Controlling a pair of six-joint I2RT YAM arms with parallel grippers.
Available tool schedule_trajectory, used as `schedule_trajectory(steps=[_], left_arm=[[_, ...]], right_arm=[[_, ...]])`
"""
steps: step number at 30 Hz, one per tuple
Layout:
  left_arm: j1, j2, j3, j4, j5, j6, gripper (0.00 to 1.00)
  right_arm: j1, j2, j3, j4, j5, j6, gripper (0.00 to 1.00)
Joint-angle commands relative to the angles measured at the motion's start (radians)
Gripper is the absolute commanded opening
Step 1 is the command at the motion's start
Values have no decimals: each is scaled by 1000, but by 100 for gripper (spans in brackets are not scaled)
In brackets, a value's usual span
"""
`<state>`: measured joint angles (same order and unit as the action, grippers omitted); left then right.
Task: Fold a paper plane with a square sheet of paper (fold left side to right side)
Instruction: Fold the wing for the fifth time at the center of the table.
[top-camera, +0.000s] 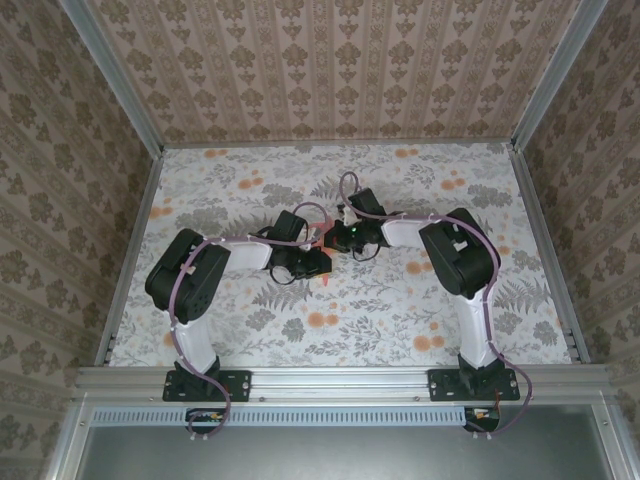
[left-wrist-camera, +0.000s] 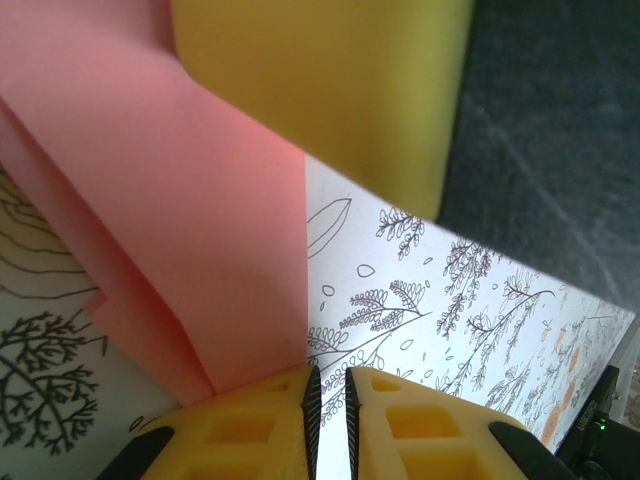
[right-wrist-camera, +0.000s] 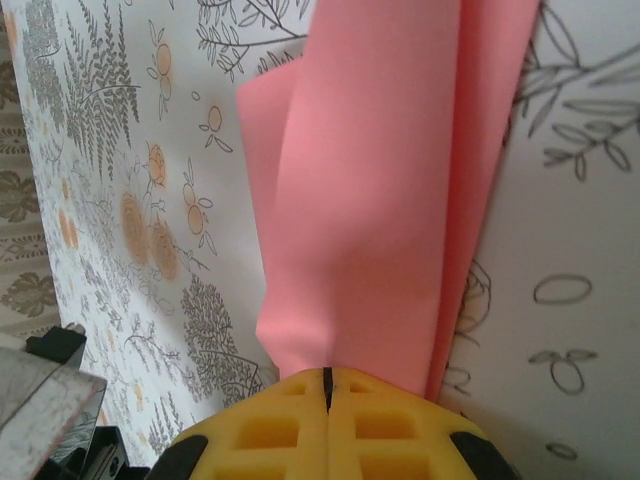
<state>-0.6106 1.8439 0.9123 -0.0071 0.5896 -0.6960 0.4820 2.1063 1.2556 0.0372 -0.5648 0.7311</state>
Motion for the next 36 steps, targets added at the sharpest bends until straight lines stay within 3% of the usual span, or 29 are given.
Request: schedule_trajectory(steps=[1,36], left_arm=[[-14,17,-29,-139,-51,17,18],[-18,15,-48,-137,-50,16,17]], right_arm=[[-13,36,38,-47,30,-42,0],[-118,248,373,-183,35,-125,0]])
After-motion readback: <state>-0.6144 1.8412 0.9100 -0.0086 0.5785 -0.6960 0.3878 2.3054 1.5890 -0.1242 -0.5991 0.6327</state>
